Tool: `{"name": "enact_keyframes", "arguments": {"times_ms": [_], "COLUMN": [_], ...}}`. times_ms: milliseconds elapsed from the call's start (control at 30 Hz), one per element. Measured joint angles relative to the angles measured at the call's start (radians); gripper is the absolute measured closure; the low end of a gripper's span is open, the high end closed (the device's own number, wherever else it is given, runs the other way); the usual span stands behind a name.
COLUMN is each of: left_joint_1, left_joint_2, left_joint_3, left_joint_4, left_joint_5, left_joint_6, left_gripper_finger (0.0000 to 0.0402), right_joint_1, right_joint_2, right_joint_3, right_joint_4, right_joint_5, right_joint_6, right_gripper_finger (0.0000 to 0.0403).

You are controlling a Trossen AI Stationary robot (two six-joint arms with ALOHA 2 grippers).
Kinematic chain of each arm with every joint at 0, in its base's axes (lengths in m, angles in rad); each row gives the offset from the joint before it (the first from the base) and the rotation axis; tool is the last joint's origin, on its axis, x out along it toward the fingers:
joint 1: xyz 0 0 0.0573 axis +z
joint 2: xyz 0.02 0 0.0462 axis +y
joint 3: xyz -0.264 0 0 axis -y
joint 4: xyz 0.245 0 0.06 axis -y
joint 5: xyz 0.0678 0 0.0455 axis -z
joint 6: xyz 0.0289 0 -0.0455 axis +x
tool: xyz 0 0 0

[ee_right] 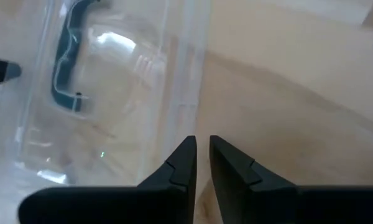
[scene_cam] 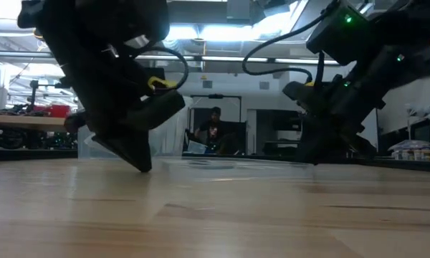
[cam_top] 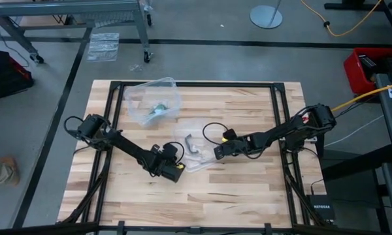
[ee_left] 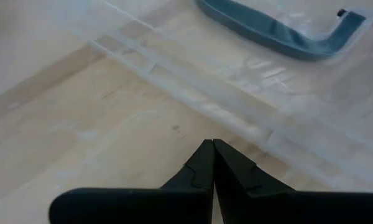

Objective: Roll bandage
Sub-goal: Close the transparent bin with the transparent bin cover

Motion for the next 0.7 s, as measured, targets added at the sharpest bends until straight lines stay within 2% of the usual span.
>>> {"name": "enact_keyframes", "arguments": {"times_ms": [300, 700], "left_joint_1": [0.018, 0.022], "left_joint_2": [0.001, -0.02], "left_joint_3": [-0.003, -0.001], "left_joint_4": [0.077, 0.098], "left_joint_5": [0.008, 0.003], "left_joint_6": [0.082, 0.094], "left_gripper_finger": [0.0401, 0.0401], "right_joint_1": [0.0, 0.0], "right_joint_2": [0.0, 0.0], "right_joint_3": [-0.002, -0.002], "right_joint_4": [0.011, -0.002], "right_joint_5": [-0.041, -0.062], "right_joint_6": [0.0, 0.0], "right_gripper_finger": [0.0354, 0.0354]}}
